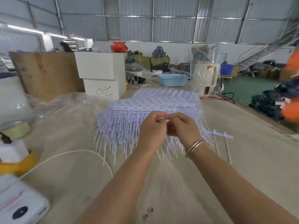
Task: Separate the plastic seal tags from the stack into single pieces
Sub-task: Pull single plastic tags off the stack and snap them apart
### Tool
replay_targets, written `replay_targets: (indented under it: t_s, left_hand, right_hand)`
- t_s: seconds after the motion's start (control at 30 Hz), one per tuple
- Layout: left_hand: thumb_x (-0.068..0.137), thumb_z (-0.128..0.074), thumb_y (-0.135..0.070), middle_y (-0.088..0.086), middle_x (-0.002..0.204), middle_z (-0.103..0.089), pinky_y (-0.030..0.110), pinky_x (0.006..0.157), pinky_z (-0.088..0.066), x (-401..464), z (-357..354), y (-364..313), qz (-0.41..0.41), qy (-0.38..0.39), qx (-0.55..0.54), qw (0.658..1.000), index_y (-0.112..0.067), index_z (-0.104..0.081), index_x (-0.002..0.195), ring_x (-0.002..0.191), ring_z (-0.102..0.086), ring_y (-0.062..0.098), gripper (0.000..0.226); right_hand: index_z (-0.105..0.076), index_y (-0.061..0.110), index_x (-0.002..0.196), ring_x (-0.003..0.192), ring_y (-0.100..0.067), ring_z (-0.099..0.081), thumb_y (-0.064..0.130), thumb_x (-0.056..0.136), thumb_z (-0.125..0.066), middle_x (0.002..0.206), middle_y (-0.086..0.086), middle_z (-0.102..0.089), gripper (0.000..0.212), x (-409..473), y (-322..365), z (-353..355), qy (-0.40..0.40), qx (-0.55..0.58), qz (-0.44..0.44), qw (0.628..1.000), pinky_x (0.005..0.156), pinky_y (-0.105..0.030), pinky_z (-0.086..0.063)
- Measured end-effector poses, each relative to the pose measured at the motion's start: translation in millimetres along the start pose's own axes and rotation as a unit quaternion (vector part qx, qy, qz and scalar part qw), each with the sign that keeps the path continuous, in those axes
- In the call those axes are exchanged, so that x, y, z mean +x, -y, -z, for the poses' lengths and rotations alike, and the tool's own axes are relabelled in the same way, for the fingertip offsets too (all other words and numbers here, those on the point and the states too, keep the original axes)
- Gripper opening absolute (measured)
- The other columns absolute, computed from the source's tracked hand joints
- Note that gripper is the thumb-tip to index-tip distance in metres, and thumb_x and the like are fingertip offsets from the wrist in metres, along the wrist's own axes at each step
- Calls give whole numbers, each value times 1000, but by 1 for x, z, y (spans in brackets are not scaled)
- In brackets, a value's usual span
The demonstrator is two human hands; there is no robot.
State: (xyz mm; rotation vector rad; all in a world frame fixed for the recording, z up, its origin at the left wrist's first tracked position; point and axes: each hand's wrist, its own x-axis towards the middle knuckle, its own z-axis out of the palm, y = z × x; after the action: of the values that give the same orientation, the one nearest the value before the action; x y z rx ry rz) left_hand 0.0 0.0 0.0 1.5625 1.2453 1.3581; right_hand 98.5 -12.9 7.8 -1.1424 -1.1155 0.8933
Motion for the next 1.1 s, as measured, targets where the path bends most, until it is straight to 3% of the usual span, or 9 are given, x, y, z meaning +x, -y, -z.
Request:
replay_targets:
  t_s: [0.1, 0.17, 0.27, 0.37, 0.47, 0.67, 0.83, 0.97, 1.1]
  left_hand:
    - [91, -42, -10, -4, 93, -62, 21, 56, -39, 34, -17, 13, 22, -4, 74, 997, -23, -59, 113, 69, -55, 9, 31]
    - [91, -45, -10, 1, 107, -62, 25, 68, -43, 43, -26, 31, 33, -3, 101, 994, -19, -57, 121, 81, -58, 14, 34]
    - [89, -48, -5, 7, 117, -61, 27, 84, -45, 46, -38, 55, 26, -29, 122, 992, -12, -60, 120, 101, -58, 21, 33]
    - [87, -51, -2, 6, 112, -62, 28, 89, -46, 44, -46, 70, -13, -39, 131, 990, -14, -63, 113, 102, -58, 19, 31]
    - [87, -52, -3, 2, 111, -60, 27, 88, -46, 44, -47, 74, -46, -31, 146, 988, -17, -64, 112, 100, -57, 14, 31]
    - [87, -51, -4, -2, 110, -60, 31, 90, -45, 40, -41, 71, -60, -44, 164, 984, -19, -63, 111, 103, -55, 15, 32]
    - [88, -50, -4, -9, 101, -56, 37, 91, -45, 34, -34, 47, -70, -77, 118, 988, -22, -62, 107, 104, -55, 17, 29]
    - [89, -50, -6, -12, 104, -52, 35, 94, -41, 33, -21, 18, -130, -95, 83, 984, -29, -58, 103, 107, -50, 14, 28]
    - [90, -51, -8, -8, 118, -52, 14, 91, -25, 24, -3, 8, -218, -98, 123, 963, -27, -61, 109, 105, -34, -1, 29]
  right_hand:
    - [-66, 11, 82, 80, -26, -60, 11, 92, -50, 85, -11, -68, 18, 51, -20, -4, -66, -165, 22, 984, 75, -32, -48]
    - [-68, 9, 96, 89, -25, -58, 16, 93, -50, 102, -13, -67, 19, 84, -37, -1, -90, -288, 27, 953, 76, -25, -41]
    - [-61, 11, 121, 117, -34, -50, 22, 93, -49, 128, -15, -55, 32, 124, -57, 10, -112, -456, 4, 883, 95, -36, -40]
    - [-51, 12, 131, 123, -34, -43, 33, 95, -45, 133, -14, -46, 43, 150, -64, 14, -120, -569, 3, 814, 98, -41, -37]
    - [-53, 13, 128, 121, -32, -44, 39, 96, -40, 129, -12, -48, 43, 163, -67, 13, -127, -599, 9, 790, 98, -42, -35]
    - [-61, 15, 115, 113, -30, -49, 33, 93, -50, 118, -9, -54, 30, 153, -64, 18, -144, -527, 57, 835, 95, -40, -33]
    - [-53, 10, 93, 51, -11, -58, 20, 94, -54, 65, -1, -62, 10, 120, -43, 24, -83, -156, 30, 984, 55, -23, -45]
    - [-60, 13, 88, 39, -13, -53, 18, 96, -51, 57, 0, -64, 13, 84, -13, 29, -39, 12, 11, 999, 56, -28, -45]
    - [-59, 9, 88, 37, -13, -46, 21, 95, -53, 53, -3, -62, 16, 43, 0, 32, -25, 72, -8, 997, 49, -26, -38]
